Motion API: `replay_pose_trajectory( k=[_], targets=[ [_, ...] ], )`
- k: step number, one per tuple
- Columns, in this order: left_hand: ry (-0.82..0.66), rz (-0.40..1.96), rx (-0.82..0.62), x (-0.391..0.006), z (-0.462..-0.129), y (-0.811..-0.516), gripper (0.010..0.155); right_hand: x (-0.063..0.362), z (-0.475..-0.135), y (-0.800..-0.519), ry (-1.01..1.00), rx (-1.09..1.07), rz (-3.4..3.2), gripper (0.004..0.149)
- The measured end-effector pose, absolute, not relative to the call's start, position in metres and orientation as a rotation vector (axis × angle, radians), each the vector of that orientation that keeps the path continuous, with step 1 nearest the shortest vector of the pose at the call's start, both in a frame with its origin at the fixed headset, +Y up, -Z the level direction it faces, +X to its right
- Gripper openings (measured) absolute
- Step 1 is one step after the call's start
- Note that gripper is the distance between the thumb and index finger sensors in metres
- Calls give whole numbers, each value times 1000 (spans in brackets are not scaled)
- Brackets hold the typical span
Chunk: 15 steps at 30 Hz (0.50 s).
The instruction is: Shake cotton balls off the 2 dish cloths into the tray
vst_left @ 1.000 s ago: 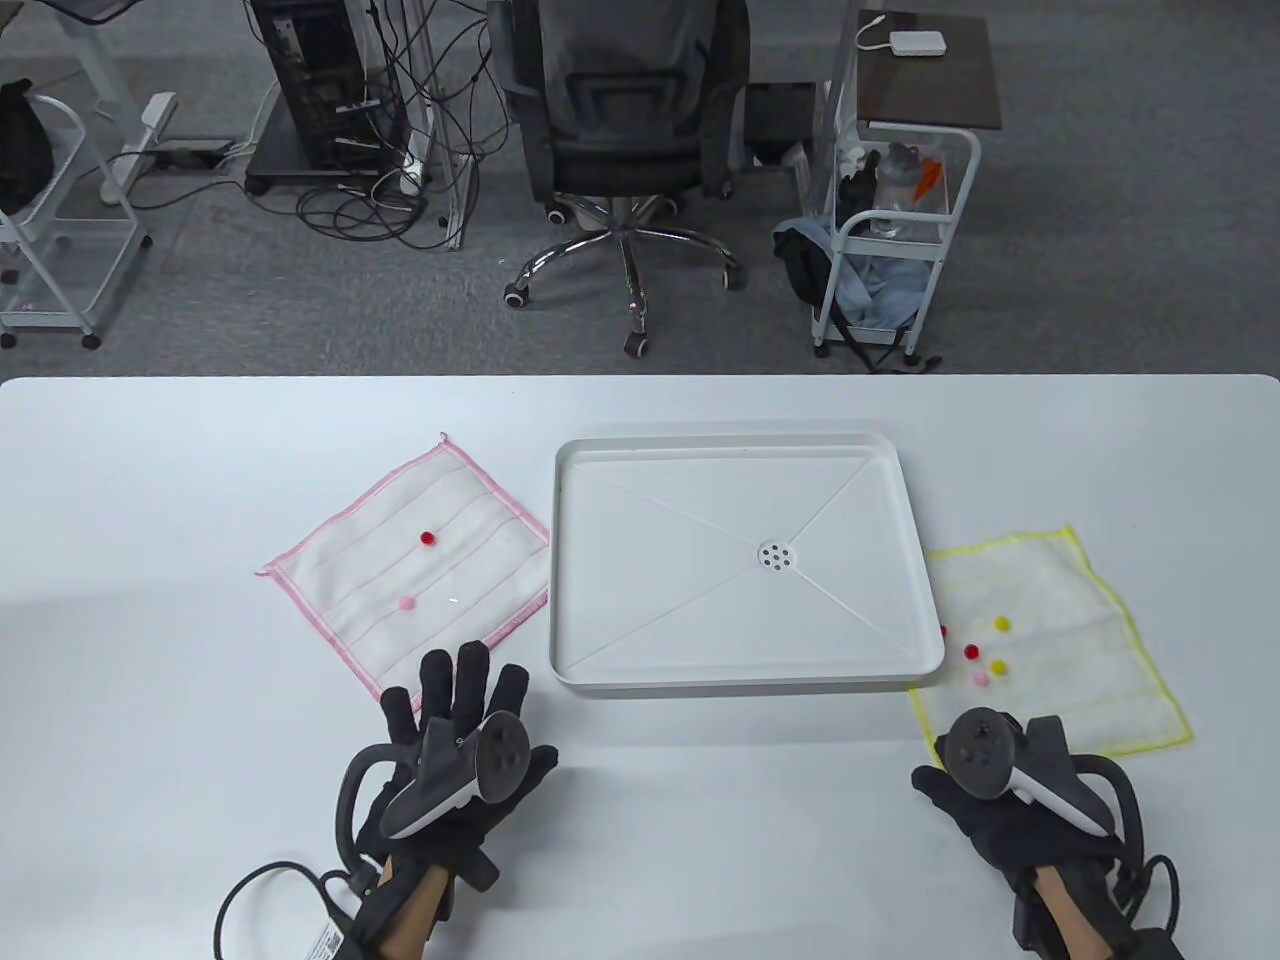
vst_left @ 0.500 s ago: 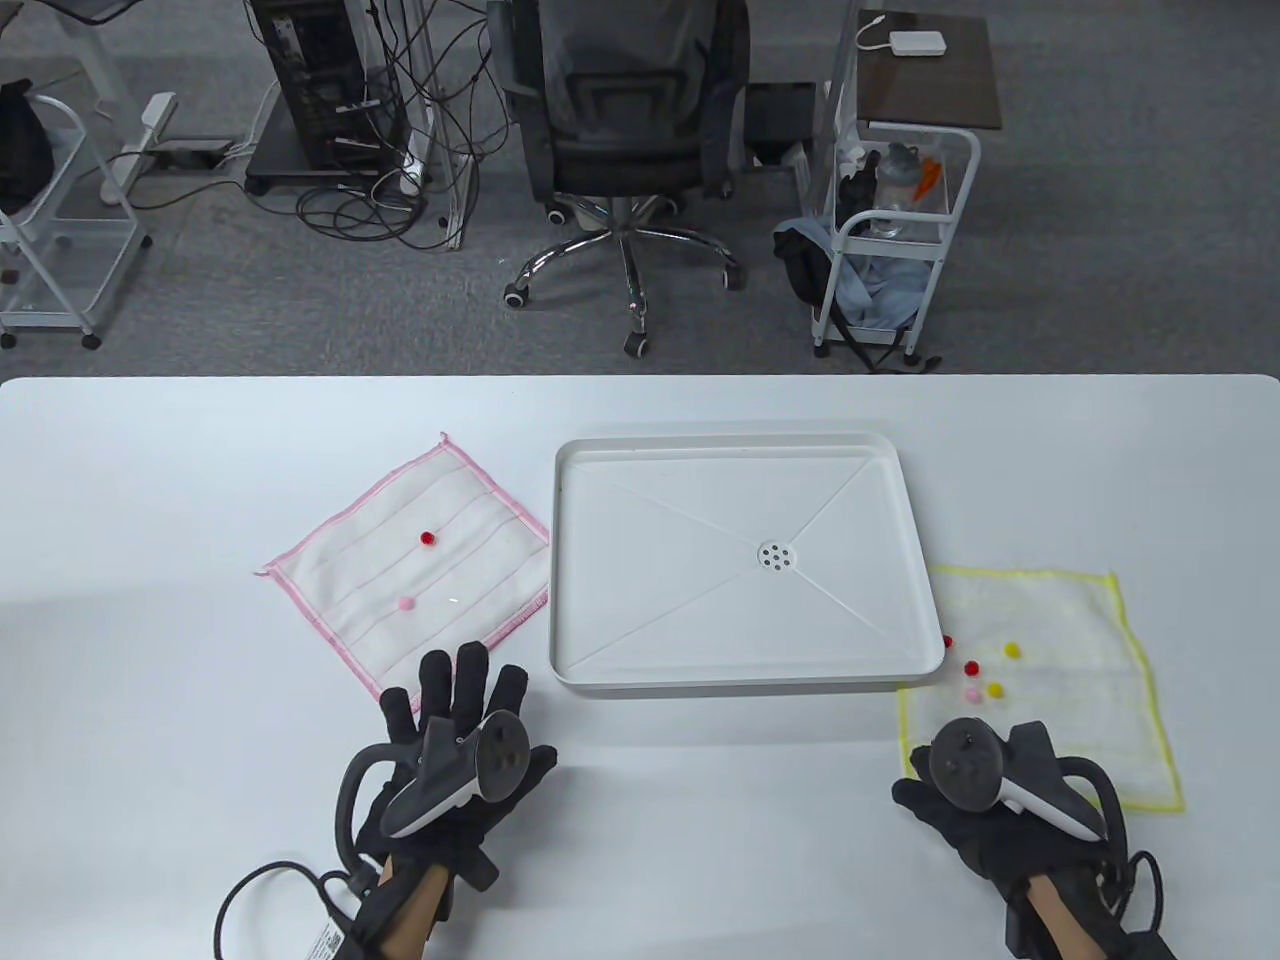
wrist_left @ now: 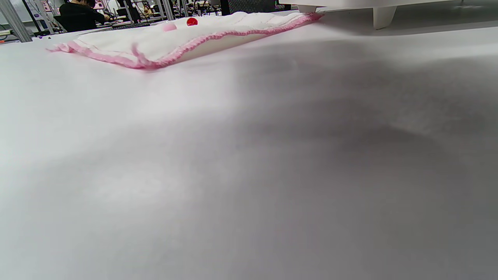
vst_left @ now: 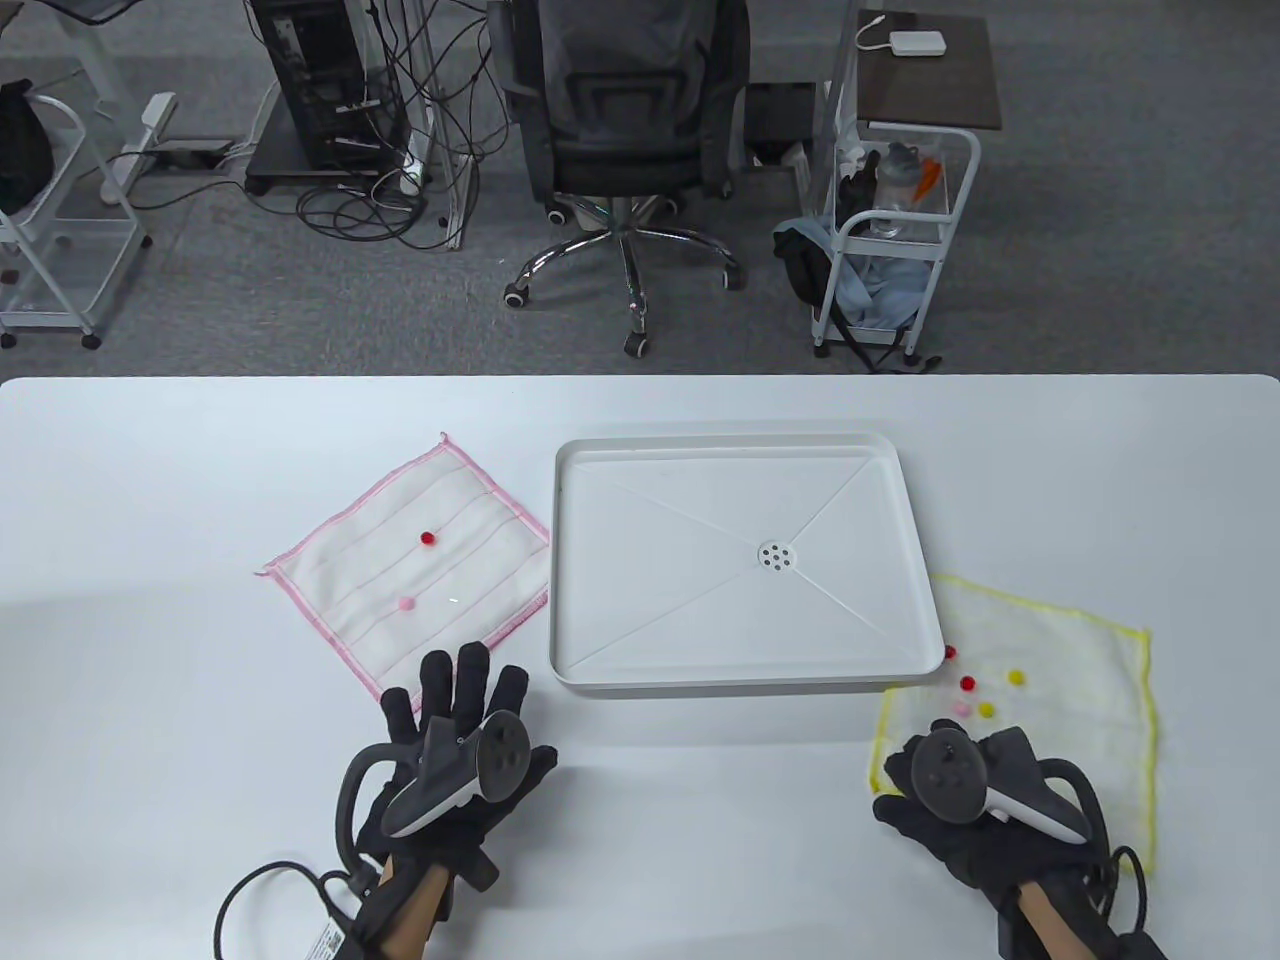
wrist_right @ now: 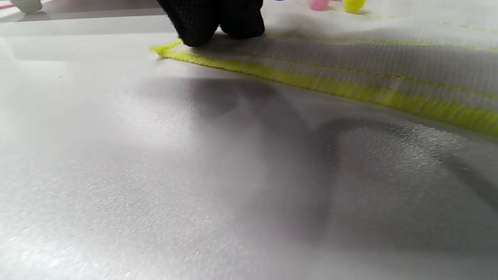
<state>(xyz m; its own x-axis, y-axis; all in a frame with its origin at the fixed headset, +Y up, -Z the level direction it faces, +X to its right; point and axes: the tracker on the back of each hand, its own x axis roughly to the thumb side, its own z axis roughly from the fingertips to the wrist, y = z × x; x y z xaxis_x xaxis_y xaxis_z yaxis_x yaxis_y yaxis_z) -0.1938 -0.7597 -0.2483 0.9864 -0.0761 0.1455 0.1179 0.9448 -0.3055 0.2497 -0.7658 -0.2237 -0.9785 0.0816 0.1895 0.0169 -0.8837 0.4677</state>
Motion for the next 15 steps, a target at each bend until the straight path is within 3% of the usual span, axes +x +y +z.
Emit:
replay_pose_trajectory(
  k=[15],
  targets=[
    [-113, -90, -347, -199, -251, -762, 78, 234, -224, -771, 806, 483, 2920, 69]
  ],
)
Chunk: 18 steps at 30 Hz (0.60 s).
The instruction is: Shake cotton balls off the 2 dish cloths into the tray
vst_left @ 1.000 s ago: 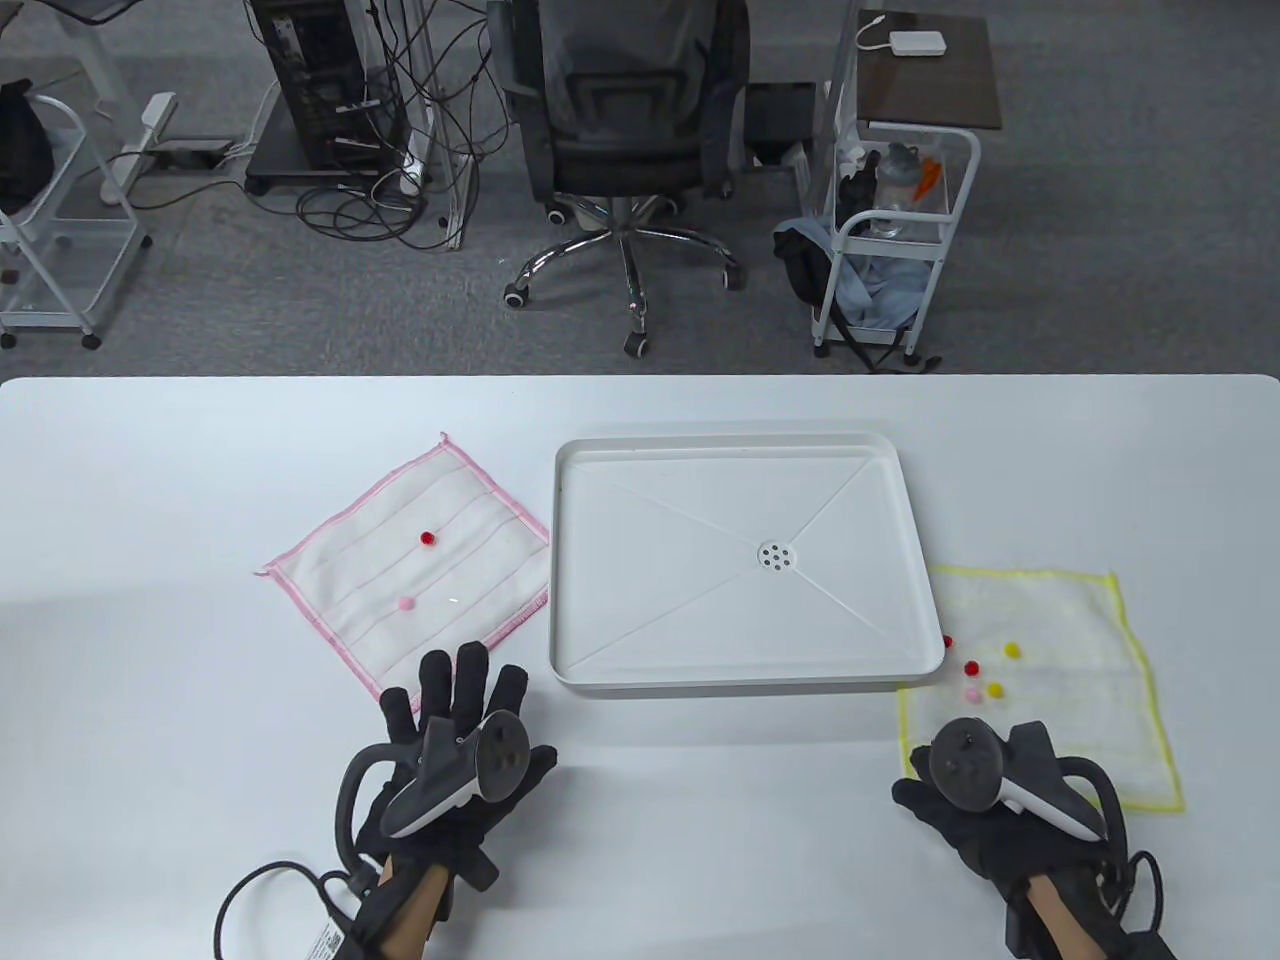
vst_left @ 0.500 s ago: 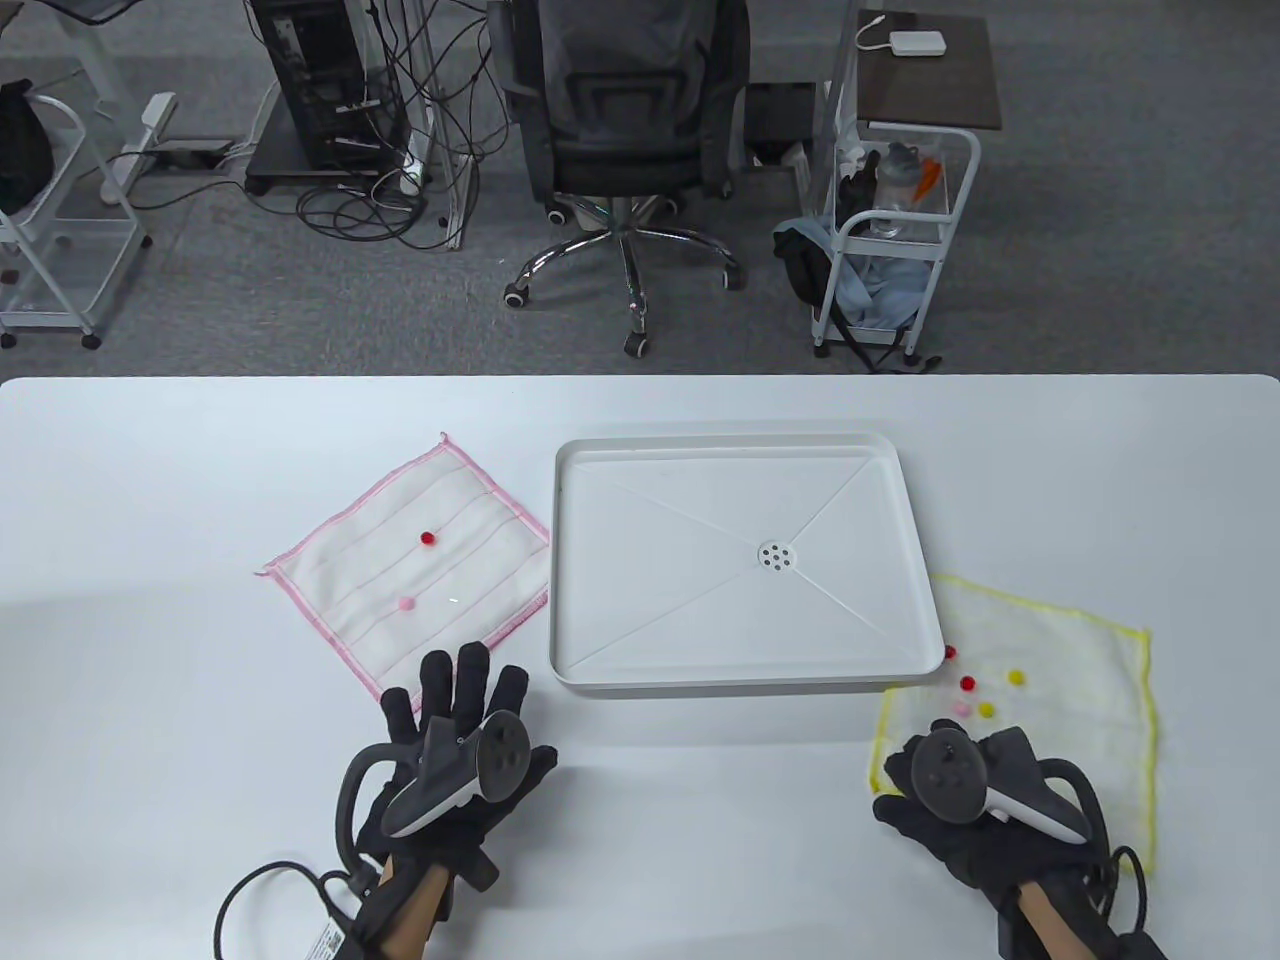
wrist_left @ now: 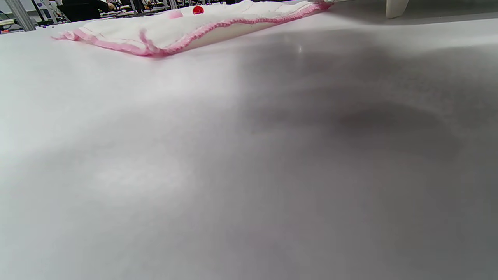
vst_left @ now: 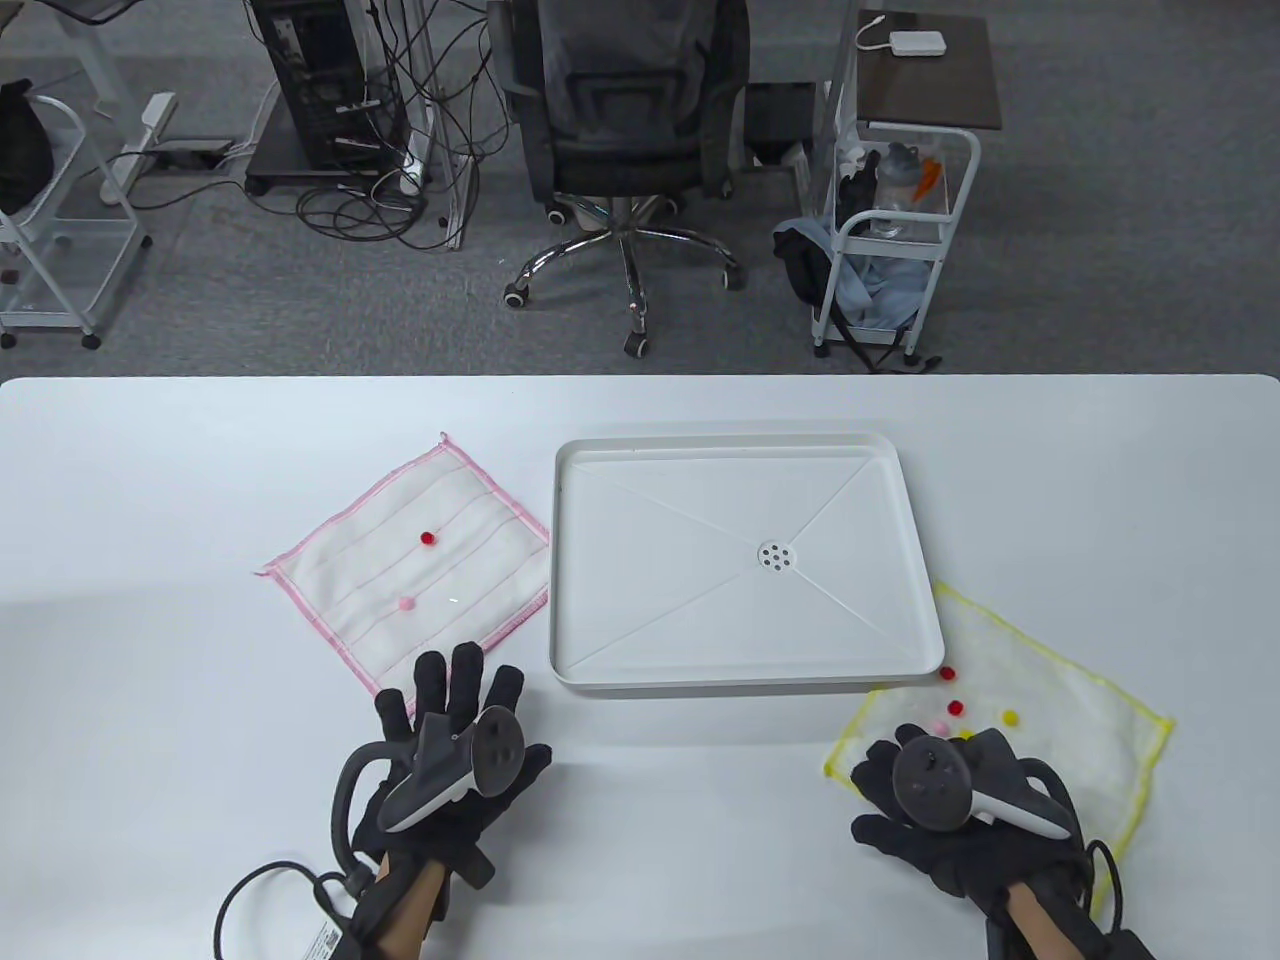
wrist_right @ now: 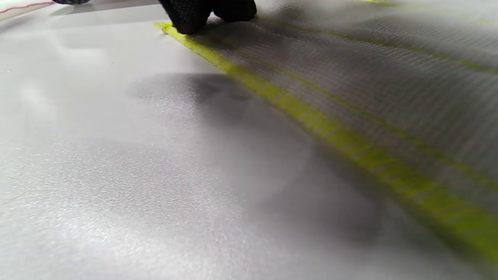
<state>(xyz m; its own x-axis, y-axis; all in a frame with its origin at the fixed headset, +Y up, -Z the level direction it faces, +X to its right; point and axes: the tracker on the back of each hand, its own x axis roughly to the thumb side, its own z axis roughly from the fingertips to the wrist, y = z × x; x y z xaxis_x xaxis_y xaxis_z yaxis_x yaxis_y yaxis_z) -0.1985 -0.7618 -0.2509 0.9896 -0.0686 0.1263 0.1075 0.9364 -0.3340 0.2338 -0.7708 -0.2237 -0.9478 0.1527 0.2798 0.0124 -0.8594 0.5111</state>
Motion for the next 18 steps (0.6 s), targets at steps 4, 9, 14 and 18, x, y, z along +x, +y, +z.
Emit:
replay_pose_trajectory(
  k=[4, 9, 14, 18],
  targets=[
    [-115, -89, -342, -199, -251, -762, 79, 227, -225, -770, 825, 518, 2908, 69],
    [-105, -87, -354, -200, -252, -763, 77, 216, -226, -768, 842, 548, 2906, 69],
    [-96, -80, -357, -203, -253, -763, 78, 210, -227, -768, 863, 574, 2891, 69],
    [-98, -80, -361, -203, -253, -764, 79, 204, -224, -767, 869, 578, 2928, 69]
  ],
)
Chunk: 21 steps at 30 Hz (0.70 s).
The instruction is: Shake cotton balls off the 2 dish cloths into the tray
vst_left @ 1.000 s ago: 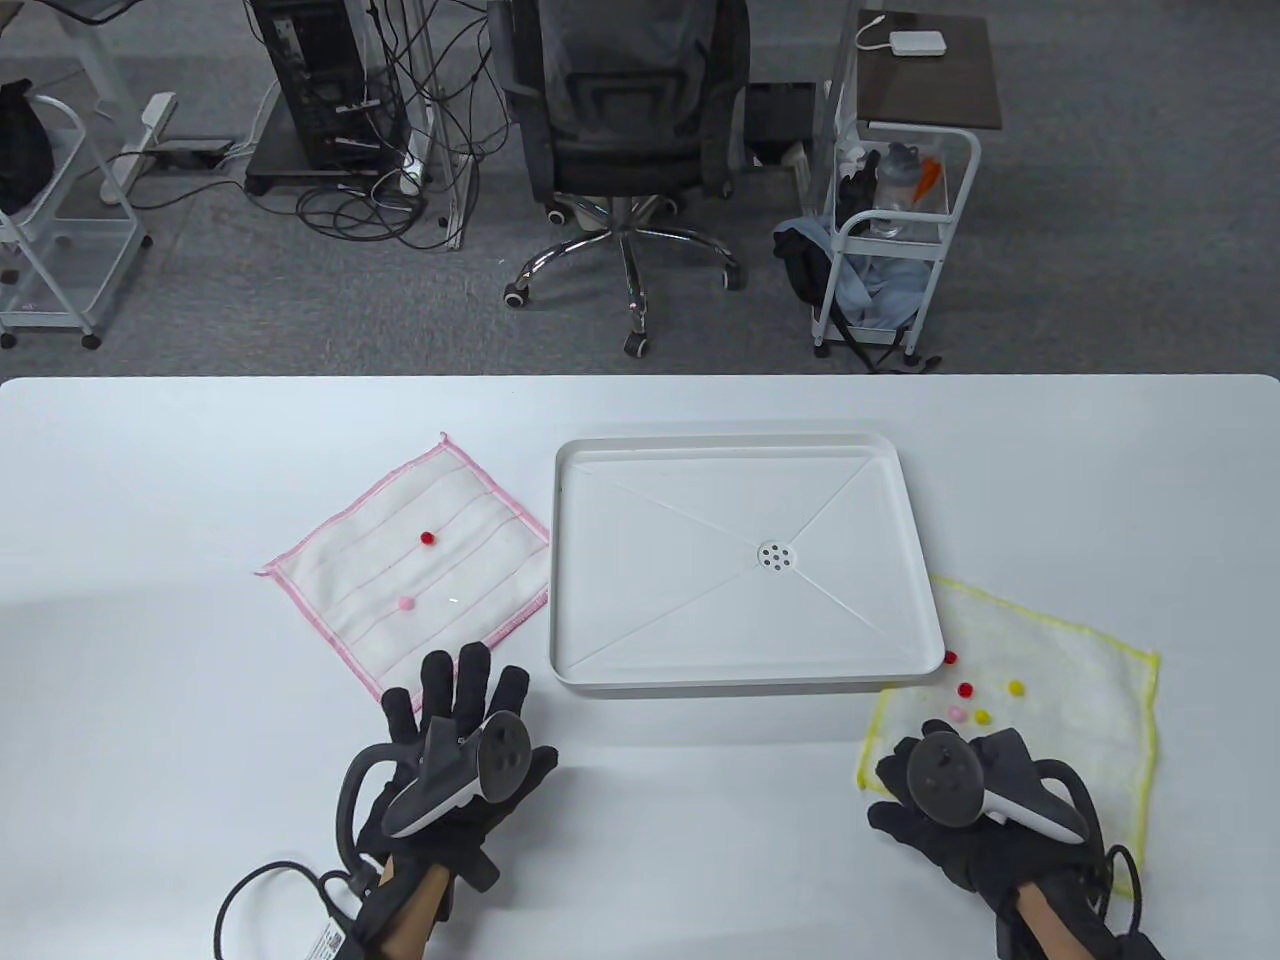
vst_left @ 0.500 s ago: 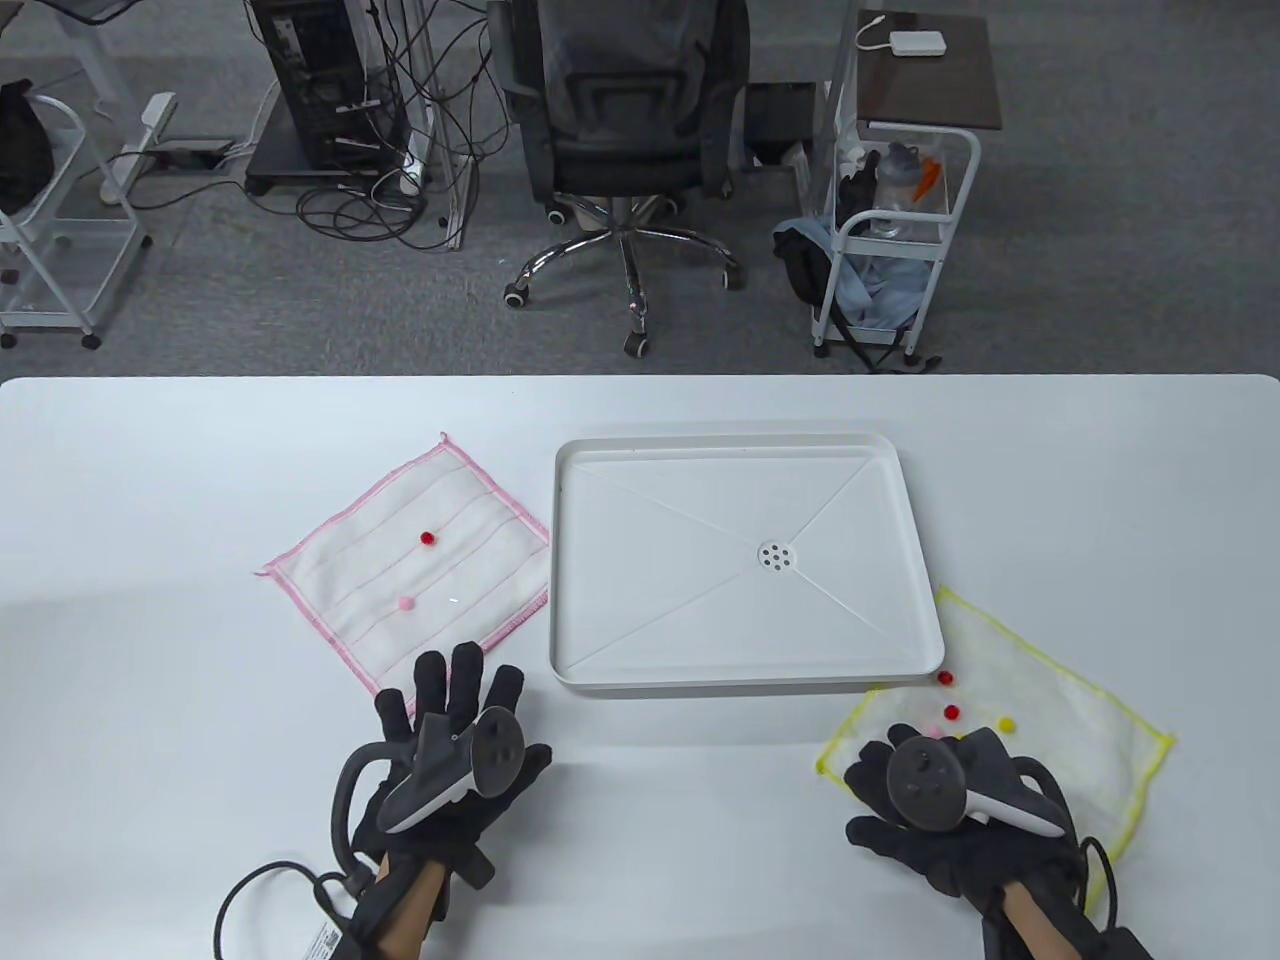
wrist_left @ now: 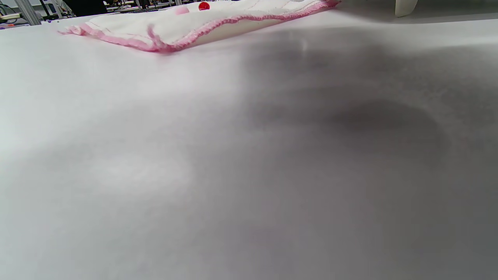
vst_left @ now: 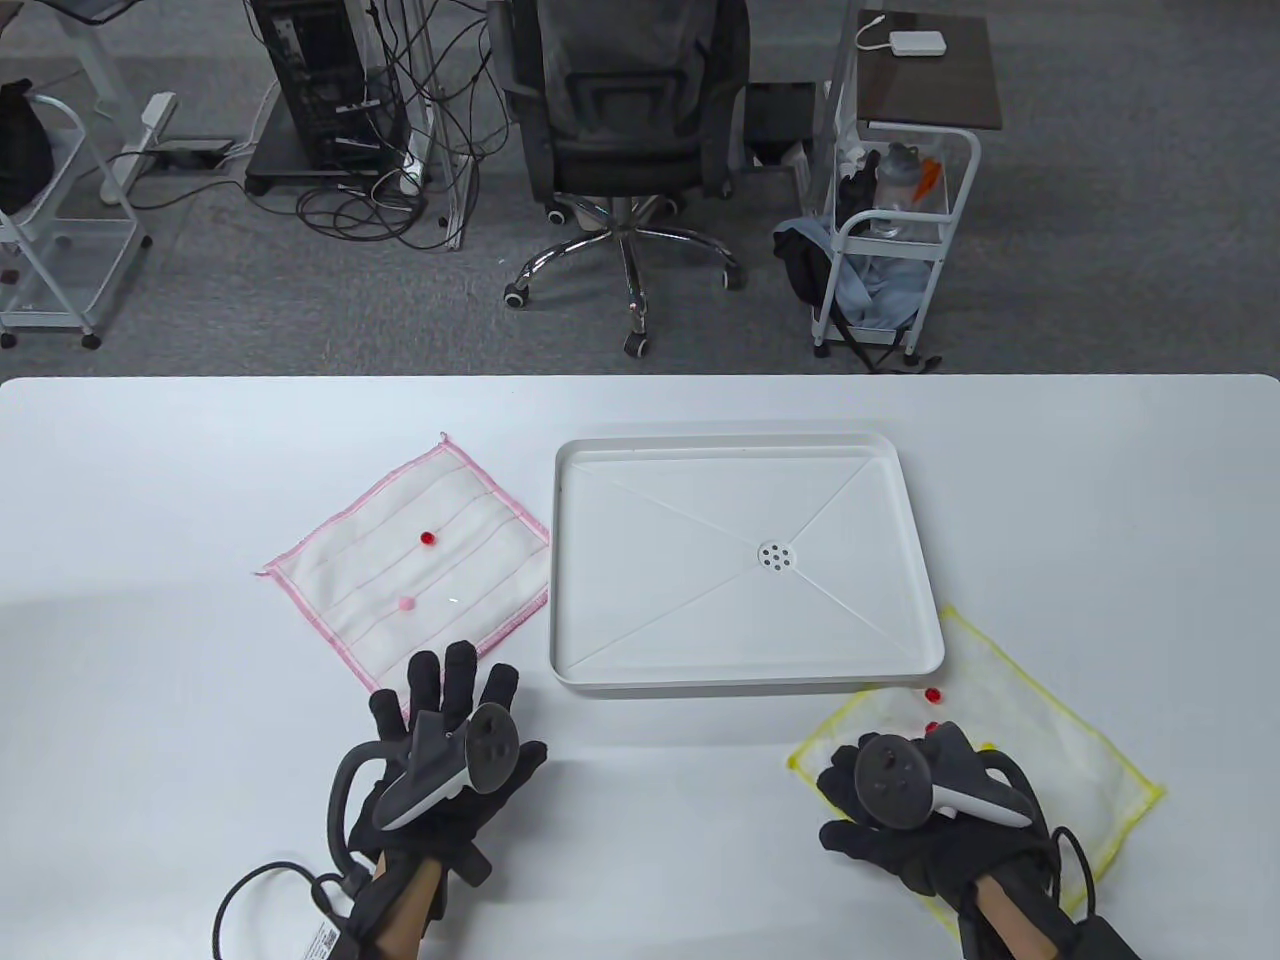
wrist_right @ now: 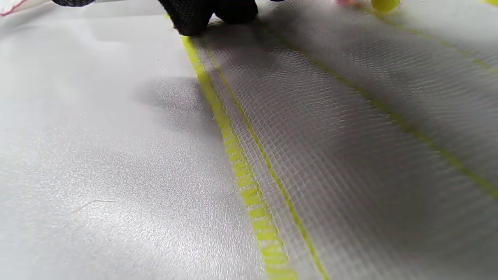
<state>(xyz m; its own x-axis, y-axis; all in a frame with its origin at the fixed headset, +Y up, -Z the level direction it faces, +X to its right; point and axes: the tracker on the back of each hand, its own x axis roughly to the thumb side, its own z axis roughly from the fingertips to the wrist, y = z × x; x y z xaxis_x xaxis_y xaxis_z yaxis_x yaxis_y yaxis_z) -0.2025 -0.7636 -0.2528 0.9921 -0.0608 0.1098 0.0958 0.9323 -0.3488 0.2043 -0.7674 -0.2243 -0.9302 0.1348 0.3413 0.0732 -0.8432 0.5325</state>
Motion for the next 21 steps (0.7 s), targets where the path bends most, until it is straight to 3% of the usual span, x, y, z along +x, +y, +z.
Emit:
replay_pose_trajectory(
  k=[21],
  targets=[
    [-127, -79, -378, -201, -252, -764, 79, 156, -219, -764, 950, 711, 2936, 70]
  ],
)
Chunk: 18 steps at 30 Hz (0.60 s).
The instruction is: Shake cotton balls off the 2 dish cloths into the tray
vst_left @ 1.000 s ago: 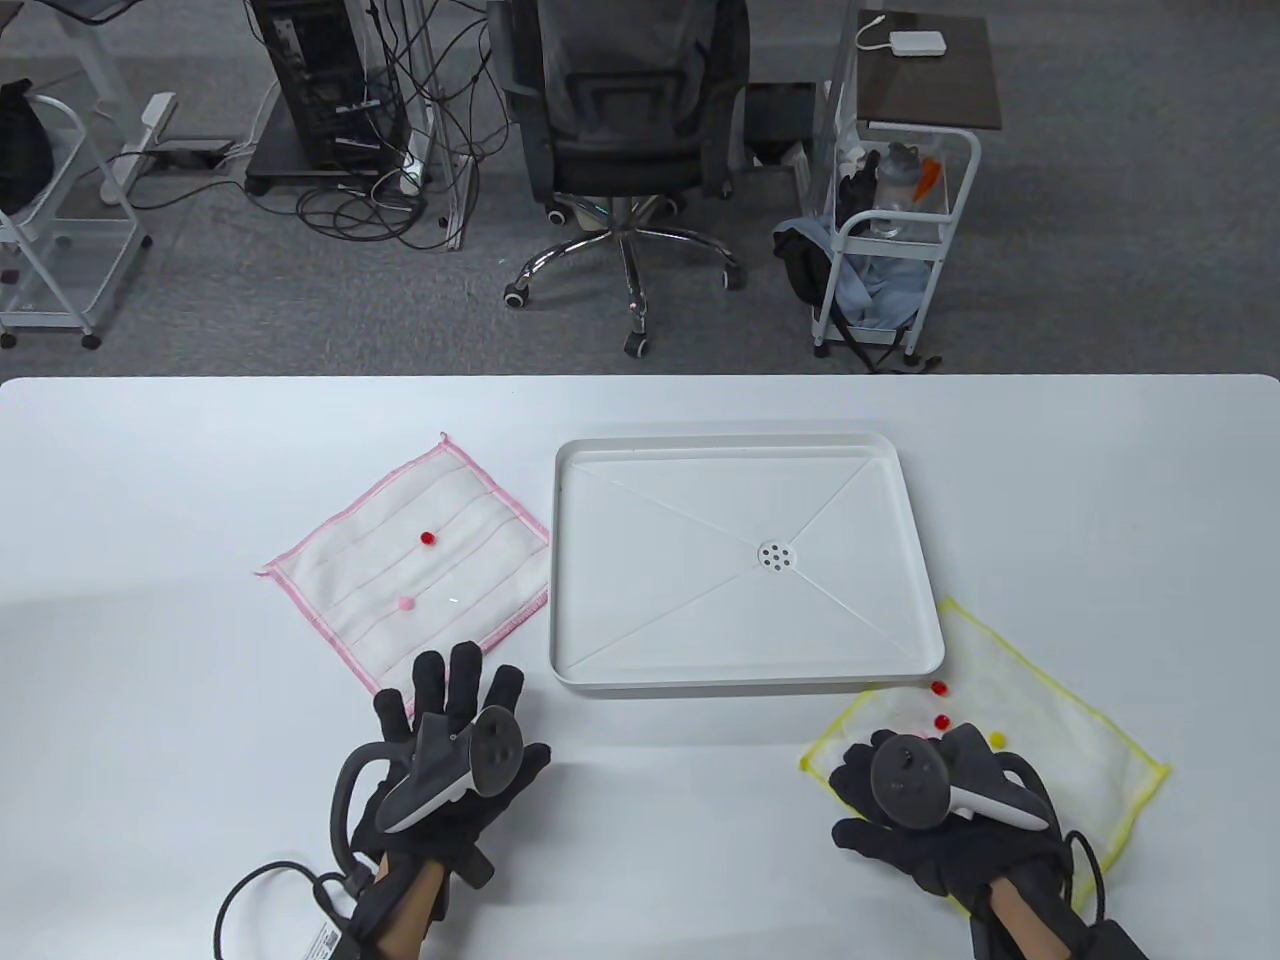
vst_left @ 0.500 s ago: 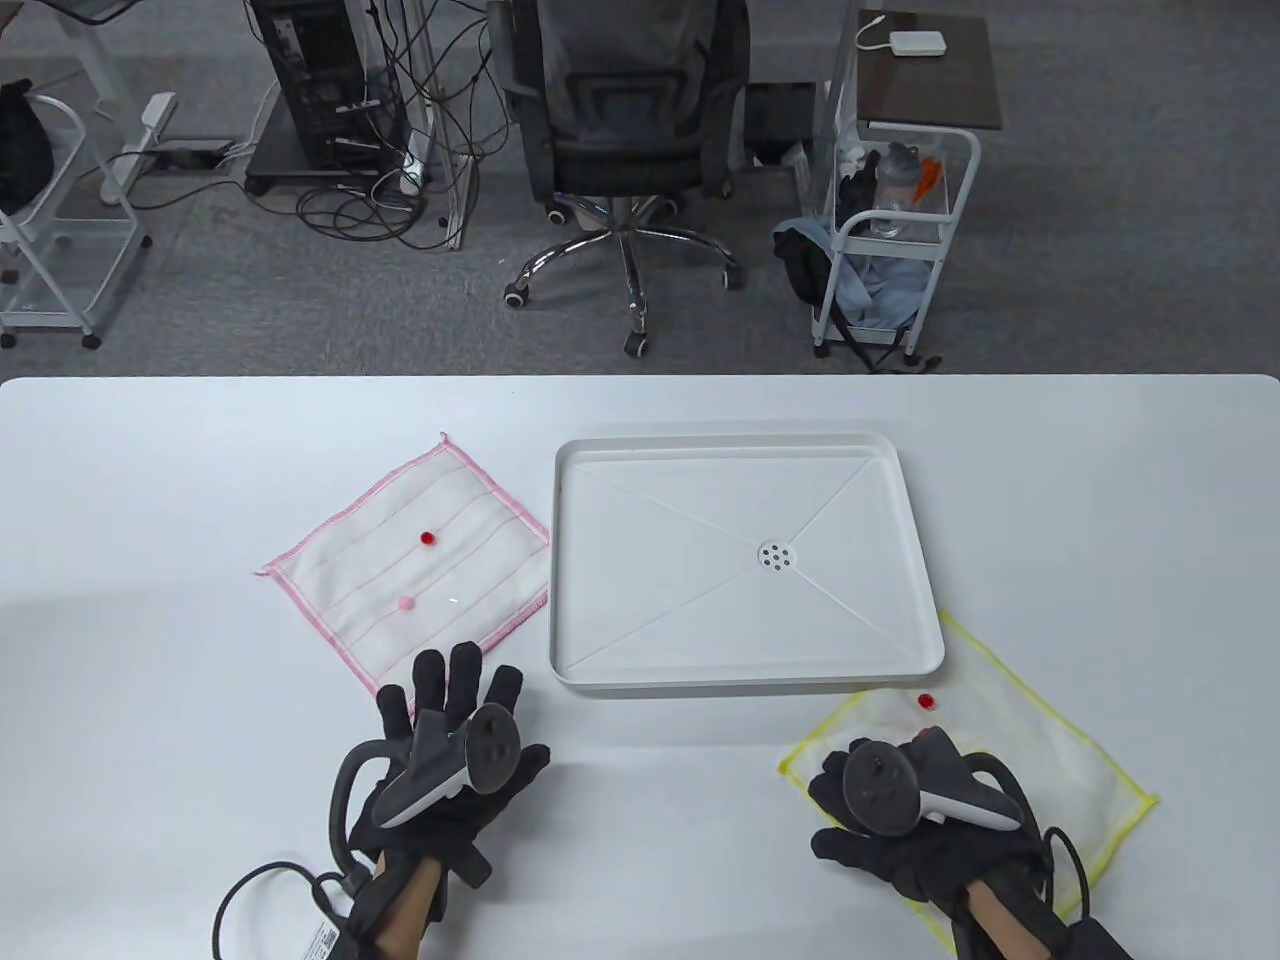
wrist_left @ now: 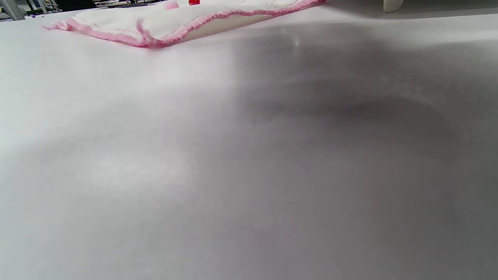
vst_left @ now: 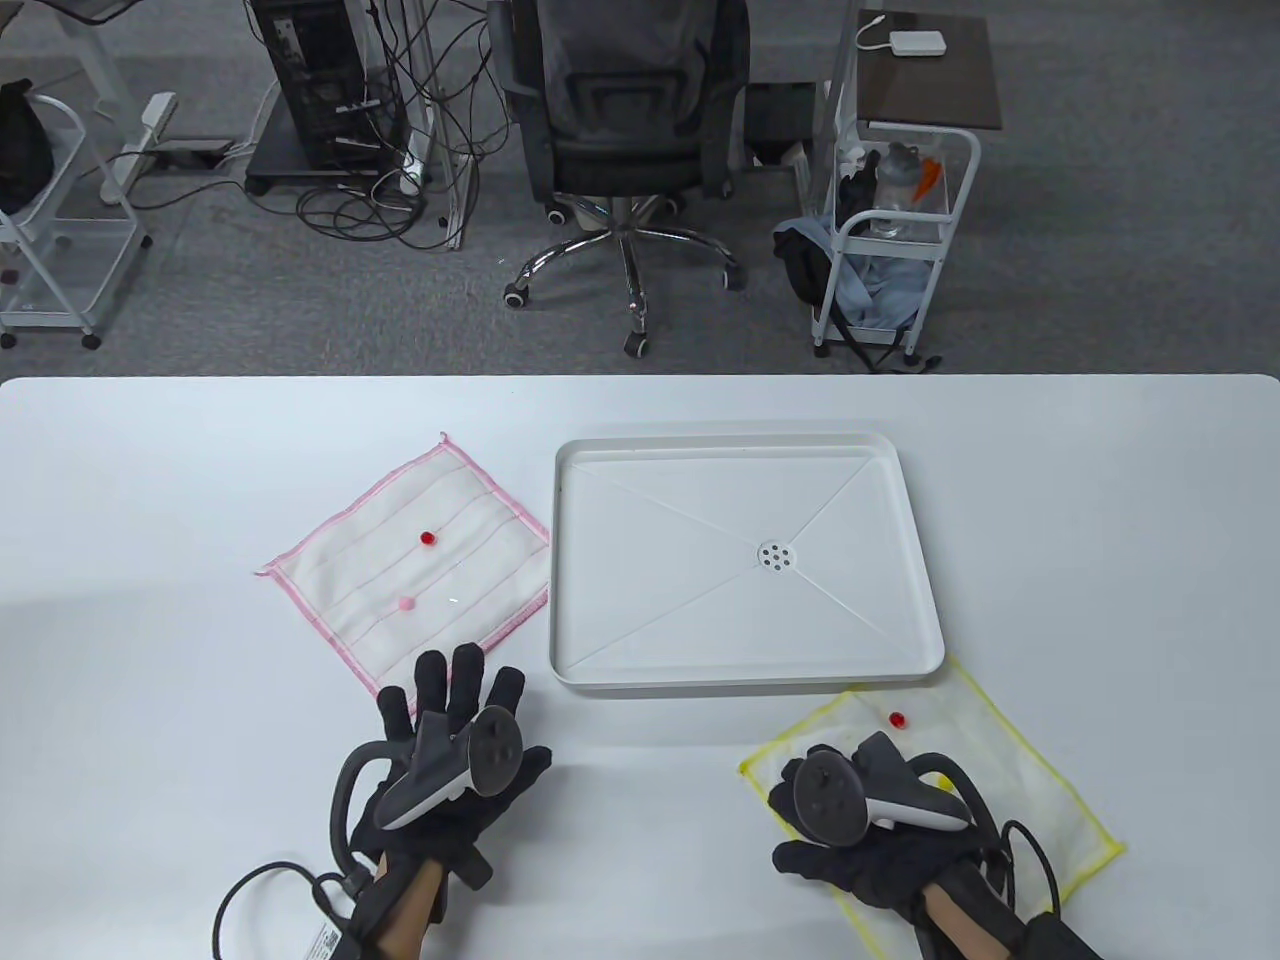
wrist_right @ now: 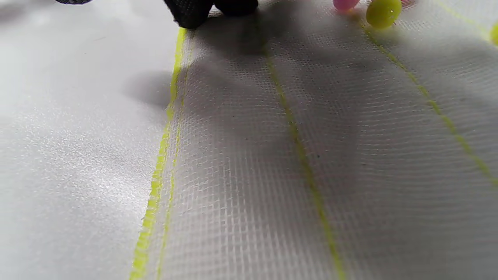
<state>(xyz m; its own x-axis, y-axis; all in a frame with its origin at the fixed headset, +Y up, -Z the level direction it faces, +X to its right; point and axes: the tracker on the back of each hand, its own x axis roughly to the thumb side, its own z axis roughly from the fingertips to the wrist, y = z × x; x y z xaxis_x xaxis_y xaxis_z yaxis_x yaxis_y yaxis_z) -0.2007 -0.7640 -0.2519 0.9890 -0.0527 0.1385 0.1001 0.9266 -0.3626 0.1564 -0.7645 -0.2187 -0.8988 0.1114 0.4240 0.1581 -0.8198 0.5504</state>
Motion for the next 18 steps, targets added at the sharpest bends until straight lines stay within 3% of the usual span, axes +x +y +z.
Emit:
replay_pose_trajectory(
  k=[18],
  targets=[
    [-127, -68, -381, -201, -253, -764, 79, 116, -230, -762, -968, -761, -2847, 70]
  ],
)
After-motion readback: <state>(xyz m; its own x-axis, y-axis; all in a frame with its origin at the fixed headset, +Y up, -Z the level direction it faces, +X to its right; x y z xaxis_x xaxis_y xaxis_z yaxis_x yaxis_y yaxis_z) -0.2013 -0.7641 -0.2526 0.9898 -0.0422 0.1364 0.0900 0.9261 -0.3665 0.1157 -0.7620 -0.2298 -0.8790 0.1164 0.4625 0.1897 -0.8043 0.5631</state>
